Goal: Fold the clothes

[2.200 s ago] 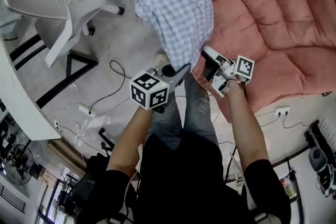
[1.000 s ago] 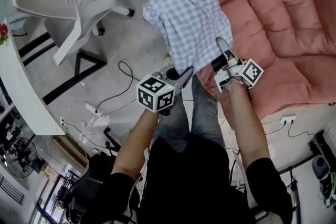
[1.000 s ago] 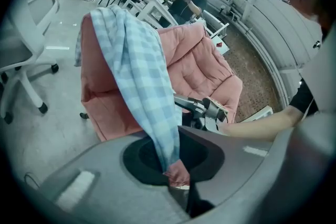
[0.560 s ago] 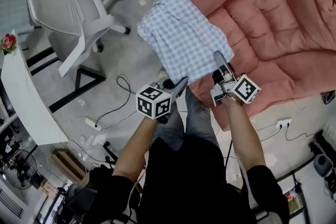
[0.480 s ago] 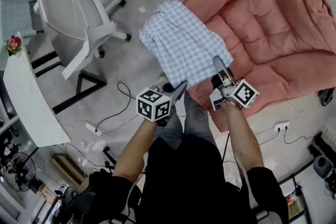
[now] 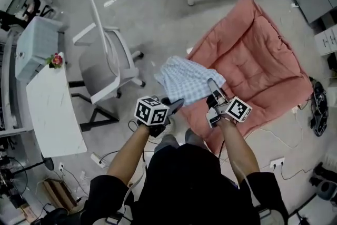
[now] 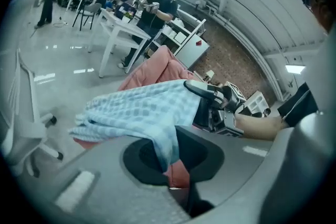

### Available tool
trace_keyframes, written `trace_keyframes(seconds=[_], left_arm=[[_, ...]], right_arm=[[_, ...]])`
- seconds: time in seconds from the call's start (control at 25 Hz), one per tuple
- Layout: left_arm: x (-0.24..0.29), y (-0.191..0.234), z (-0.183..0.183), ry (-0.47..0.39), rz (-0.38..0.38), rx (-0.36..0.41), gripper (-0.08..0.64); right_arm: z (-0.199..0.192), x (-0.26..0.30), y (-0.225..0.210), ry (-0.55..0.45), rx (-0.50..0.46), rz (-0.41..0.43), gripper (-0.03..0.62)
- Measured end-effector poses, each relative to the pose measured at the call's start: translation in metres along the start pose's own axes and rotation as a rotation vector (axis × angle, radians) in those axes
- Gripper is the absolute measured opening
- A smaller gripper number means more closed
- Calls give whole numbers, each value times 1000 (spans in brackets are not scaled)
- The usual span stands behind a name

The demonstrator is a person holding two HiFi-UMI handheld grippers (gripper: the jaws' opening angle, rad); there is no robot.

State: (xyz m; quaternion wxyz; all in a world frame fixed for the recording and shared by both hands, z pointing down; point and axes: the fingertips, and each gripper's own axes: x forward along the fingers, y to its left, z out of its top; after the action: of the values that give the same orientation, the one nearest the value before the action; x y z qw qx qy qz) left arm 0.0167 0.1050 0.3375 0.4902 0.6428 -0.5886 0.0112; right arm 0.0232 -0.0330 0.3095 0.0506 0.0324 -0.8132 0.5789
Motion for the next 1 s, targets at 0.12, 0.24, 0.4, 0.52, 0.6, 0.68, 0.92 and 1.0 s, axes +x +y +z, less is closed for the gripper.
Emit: trace_keyframes(seconds=[0.12,0.24,0.4,0.52,0.6,0.68,0.92,1.0], left_arm=[[-19,-19,30,-24,1,66,40],[-38,-44,61,-54,-40,130,40],[-45,-76,101,-66,-136,186,40],[-34,-93,119,-27,-186,231,40],[-20,-105,125,-2,-222,256,40],[0,-118,128,25,-257,277,40],[71,-140,121,171,-318,358,40],[91,-142,121,233,-346,412,40]], right_arm=[[16,-3,34,-15,-3,50,23],[40,-7,80,-48,-71,127,23],[78,-17,119,-123,-122,190,23],[100,-38,129,-177,-162,183,23],[113,-56,131,-219,-184,173,23],[128,-77,126,-273,-188,151,23],[156,-137,86,-432,-212,-16,23],[158,-153,67,-506,-205,-100,23]])
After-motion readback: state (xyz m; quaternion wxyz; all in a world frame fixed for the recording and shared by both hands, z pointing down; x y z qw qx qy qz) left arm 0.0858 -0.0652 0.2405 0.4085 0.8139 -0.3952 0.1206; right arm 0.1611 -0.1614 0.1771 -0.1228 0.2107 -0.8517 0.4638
